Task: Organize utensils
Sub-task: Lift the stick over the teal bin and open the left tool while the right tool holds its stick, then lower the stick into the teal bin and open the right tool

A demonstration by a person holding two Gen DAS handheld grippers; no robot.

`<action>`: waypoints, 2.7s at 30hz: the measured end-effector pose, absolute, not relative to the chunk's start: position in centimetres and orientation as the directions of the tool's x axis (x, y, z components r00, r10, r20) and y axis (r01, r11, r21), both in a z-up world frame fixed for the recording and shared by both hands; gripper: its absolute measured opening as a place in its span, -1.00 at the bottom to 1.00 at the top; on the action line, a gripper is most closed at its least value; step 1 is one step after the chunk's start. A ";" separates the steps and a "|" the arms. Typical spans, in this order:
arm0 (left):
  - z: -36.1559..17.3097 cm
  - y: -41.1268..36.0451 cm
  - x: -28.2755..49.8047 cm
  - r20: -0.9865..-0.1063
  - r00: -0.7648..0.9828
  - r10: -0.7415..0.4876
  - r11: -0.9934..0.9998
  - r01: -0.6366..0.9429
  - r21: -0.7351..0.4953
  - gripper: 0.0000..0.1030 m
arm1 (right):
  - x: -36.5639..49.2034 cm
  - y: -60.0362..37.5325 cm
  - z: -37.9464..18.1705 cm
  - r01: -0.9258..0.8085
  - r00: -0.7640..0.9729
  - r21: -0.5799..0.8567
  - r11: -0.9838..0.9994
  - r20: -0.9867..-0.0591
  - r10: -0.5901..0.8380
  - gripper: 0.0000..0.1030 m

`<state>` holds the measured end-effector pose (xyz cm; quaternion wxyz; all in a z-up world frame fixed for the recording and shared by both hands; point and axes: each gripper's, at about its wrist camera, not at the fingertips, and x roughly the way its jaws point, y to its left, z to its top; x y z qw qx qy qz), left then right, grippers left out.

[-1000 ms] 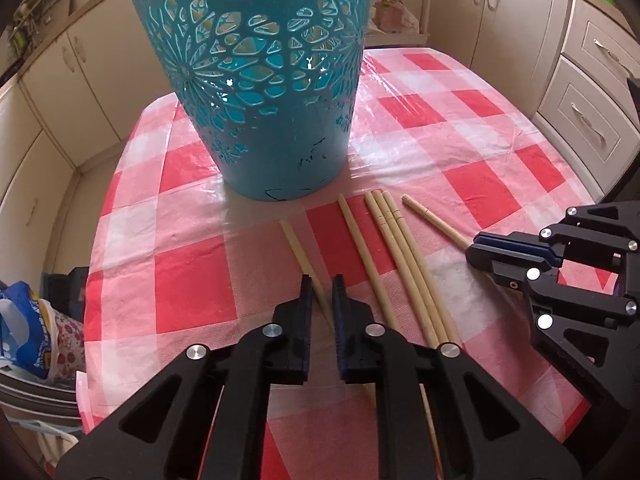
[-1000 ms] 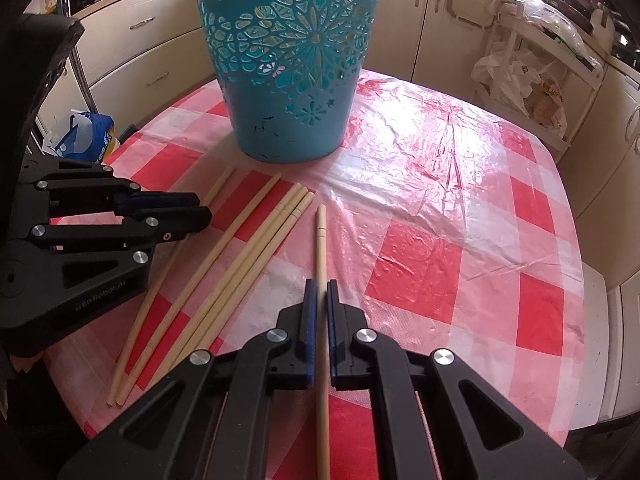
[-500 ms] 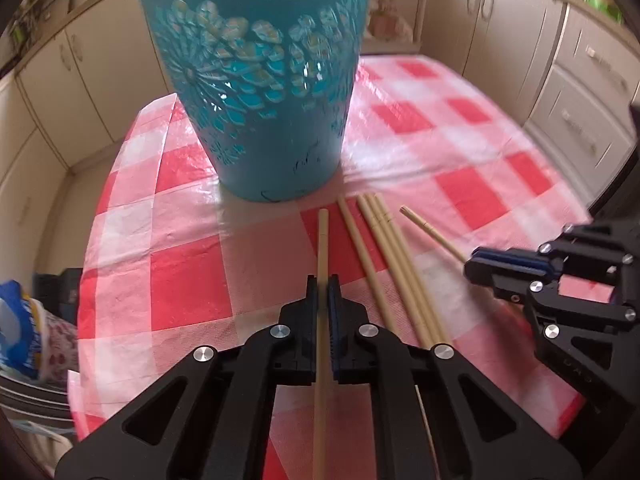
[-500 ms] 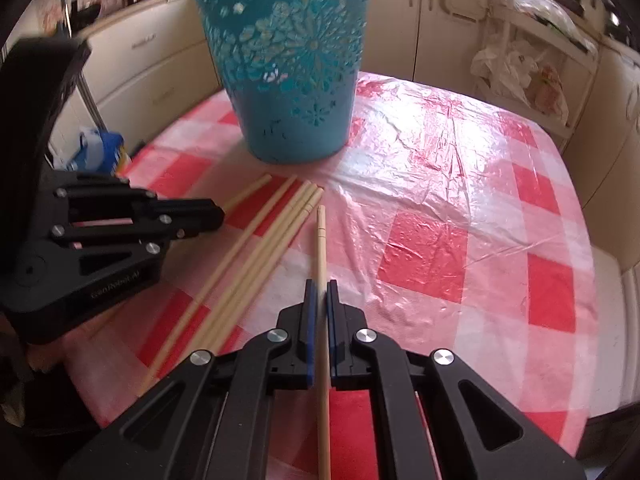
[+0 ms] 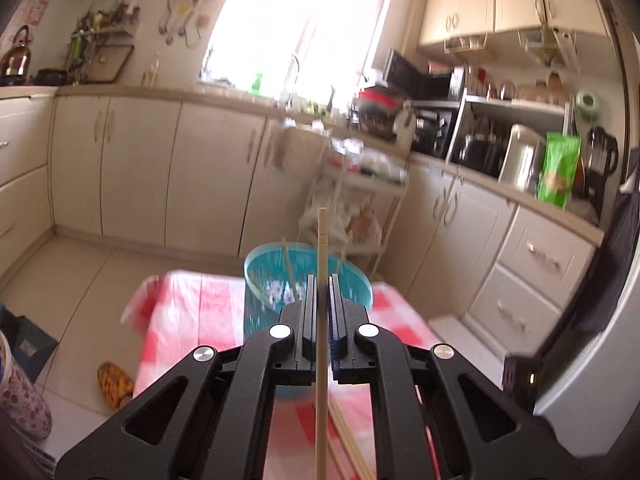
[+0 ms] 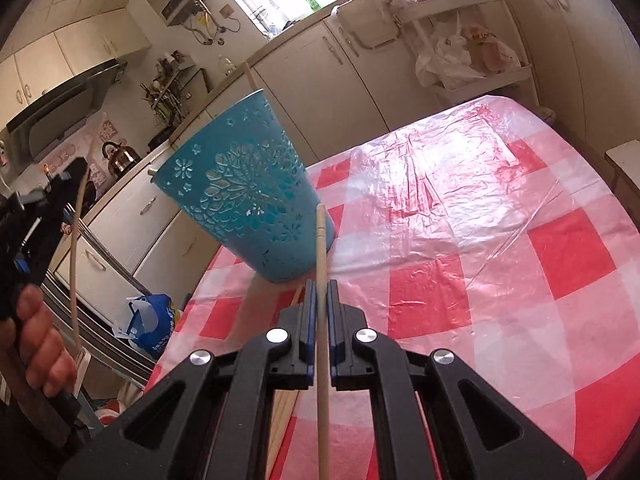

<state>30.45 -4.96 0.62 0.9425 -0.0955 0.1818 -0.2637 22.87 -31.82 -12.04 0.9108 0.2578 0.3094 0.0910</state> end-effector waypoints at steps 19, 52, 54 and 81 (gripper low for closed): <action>3.8 -9.7 42.2 -0.135 0.898 -0.418 0.883 0.366 -0.295 -0.91 | 22.8 -32.3 -12.7 -0.030 0.788 0.569 0.821 -0.493 0.370 -0.88; -2.7 -6.1 35.8 -0.224 0.908 -0.353 0.926 0.305 -0.225 -0.17 | 22.7 -32.5 -12.6 -0.036 0.797 0.579 0.815 -0.475 0.373 -0.88; -3.2 -4.6 34.8 -0.221 0.924 -0.311 0.930 0.248 -0.273 -0.03 | 22.4 -32.5 -12.5 -0.043 0.806 0.580 0.813 -0.461 0.372 -0.88; -13.6 -0.4 33.9 -0.438 0.828 -0.351 0.842 0.075 -0.534 0.09 | 21.5 -32.2 -3.3 -0.227 0.909 0.592 0.773 -0.156 0.387 -0.88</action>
